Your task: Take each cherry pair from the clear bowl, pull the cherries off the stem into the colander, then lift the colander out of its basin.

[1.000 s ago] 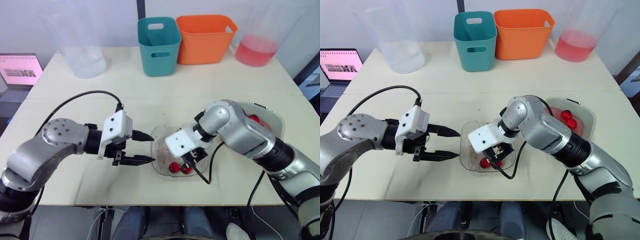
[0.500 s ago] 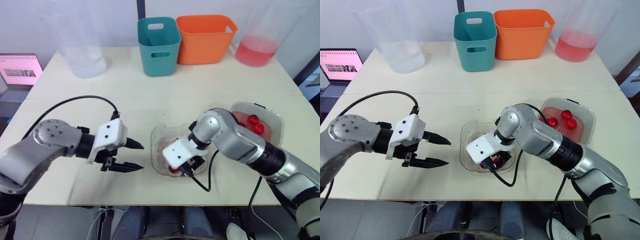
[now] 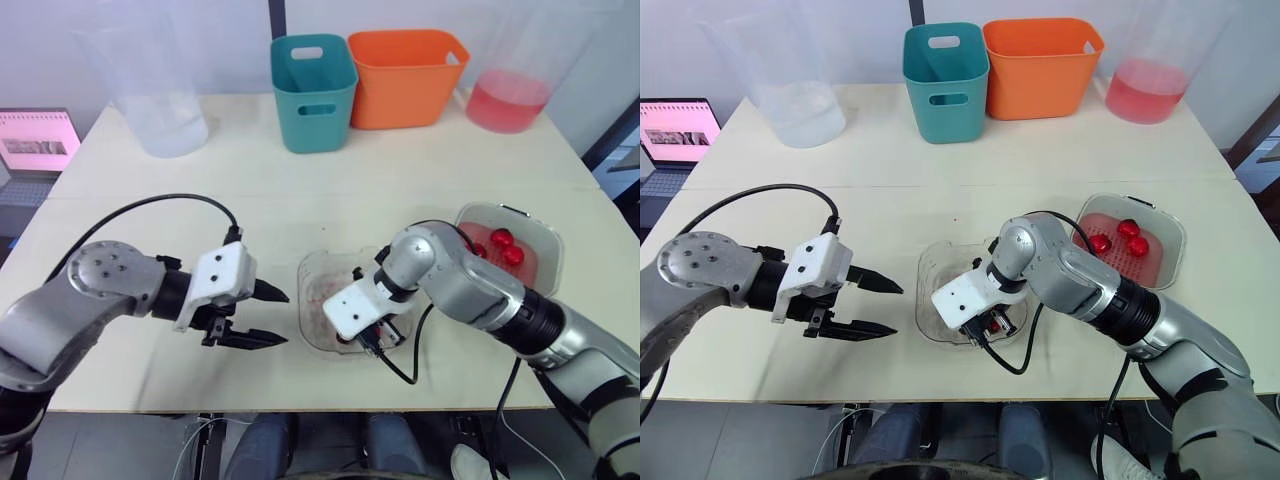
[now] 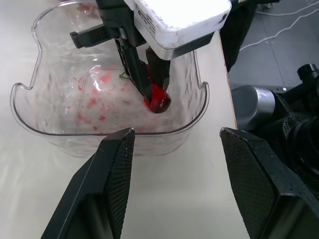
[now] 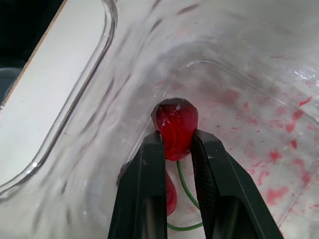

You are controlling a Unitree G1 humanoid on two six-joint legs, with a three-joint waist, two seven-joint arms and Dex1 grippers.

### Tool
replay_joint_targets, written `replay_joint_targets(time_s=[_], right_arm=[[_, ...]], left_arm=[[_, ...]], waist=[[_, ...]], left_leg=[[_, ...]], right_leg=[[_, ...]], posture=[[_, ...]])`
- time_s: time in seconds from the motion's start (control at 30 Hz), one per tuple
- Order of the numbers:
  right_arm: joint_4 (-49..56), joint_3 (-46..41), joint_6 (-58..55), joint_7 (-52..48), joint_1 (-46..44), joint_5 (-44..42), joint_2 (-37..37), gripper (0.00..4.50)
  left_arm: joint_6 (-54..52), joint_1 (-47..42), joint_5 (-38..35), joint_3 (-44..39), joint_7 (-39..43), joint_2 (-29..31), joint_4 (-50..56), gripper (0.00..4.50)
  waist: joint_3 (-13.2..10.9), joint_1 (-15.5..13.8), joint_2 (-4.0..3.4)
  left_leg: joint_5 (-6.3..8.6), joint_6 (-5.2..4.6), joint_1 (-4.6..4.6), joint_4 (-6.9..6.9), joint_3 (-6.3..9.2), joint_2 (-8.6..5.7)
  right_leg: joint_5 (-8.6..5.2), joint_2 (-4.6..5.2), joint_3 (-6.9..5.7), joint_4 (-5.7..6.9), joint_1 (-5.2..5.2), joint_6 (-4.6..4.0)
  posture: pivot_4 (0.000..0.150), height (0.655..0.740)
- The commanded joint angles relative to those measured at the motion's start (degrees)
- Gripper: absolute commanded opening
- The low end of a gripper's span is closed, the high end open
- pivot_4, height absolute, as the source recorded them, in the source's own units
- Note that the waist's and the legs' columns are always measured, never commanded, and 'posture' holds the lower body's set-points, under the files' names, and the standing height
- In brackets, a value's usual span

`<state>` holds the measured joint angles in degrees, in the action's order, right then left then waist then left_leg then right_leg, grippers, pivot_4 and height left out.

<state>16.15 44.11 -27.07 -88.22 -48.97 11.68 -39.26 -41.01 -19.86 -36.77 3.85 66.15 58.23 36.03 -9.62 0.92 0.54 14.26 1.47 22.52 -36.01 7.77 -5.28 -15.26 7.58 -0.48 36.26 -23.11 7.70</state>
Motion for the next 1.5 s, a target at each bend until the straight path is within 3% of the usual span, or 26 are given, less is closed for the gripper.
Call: replay_joint_targets(time_s=[0.03, 0.37, 0.47, 0.57, 0.8, 1.07, 1.5], right_arm=[[0.71, -4.5, 2.56, 2.57, -3.99, -0.3, 2.37, 0.73], [-4.56, -4.83, 10.59, 6.04, -5.7, 2.96, 3.8, 0.73], [-4.72, -5.28, 10.73, 6.02, -4.69, 3.24, 3.49, 1.57], [-4.03, -7.27, 9.09, 6.31, -4.48, 2.9, 2.95, 2.96], [5.99, -16.36, -13.05, 3.74, -2.34, -5.48, -1.38, 2.96], [15.18, -14.49, -40.65, 11.23, 1.35, -11.05, -1.15, 2.96], [9.81, -8.16, -41.66, 26.67, 3.64, -12.23, 0.74, 2.96]], left_arm=[[1.0, -0.41, 0.16, -0.6, 0.05, -0.12, 0.08, 2.89], [0.98, -0.61, 0.32, -0.51, -0.24, -0.32, -0.09, 2.89], [0.88, -0.62, 0.26, -0.54, -0.35, -0.31, -0.02, 2.89], [0.79, -0.6, 0.2, -0.59, -0.38, -0.24, 0.01, 2.89], [1.43, 0.14, 0.93, -0.96, 0.35, 0.53, -1.38, 2.89], [4.35, -0.18, 4.66, -0.71, 1.95, 1.55, -5.33, 2.89], [3.9, -0.52, 4.76, -1.37, 1.44, 0.97, -5.13, 2.89]], waist=[[0.0, 0.19, 0.0], [0.0, 0.04, 0.0], [0.0, 0.04, 0.0], [0.0, 0.11, 0.0], [0.0, -0.16, 0.0], [0.0, -0.05, 0.0], [0.0, -0.05, 0.0]], left_leg=[[0.0, 0.0, 0.0, 0.01, 0.0, 0.0], [0.0, 0.03, 0.0, 0.01, -0.07, 0.02], [0.0, 0.04, 0.0, 0.02, -0.07, 0.03], [0.0, 0.04, 0.0, 0.02, -0.07, 0.04], [0.01, 0.02, 0.0, 0.01, -0.08, 0.03], [0.13, -0.19, 0.0, 0.04, -0.09, 0.05], [0.11, -0.16, 0.0, 0.02, -0.11, 0.03]], right_leg=[[0.0, 0.0, 0.01, 0.0, -0.02, -0.01], [0.01, -0.03, 0.08, 0.04, -0.08, -0.02], [0.01, -0.04, 0.08, 0.05, -0.08, -0.02], [0.01, -0.05, 0.08, 0.06, -0.09, -0.02], [0.01, -0.04, 0.1, 0.05, -0.08, -0.02], [0.01, -0.04, 0.12, 0.06, -0.12, -0.04], [0.01, -0.01, 0.12, 0.06, -0.11, -0.04]], posture=[[0.15, 0.74], [0.15, 0.74], [0.15, 0.74], [0.15, 0.74], [0.15, 0.74], [0.15, 0.74], [0.15, 0.74]])
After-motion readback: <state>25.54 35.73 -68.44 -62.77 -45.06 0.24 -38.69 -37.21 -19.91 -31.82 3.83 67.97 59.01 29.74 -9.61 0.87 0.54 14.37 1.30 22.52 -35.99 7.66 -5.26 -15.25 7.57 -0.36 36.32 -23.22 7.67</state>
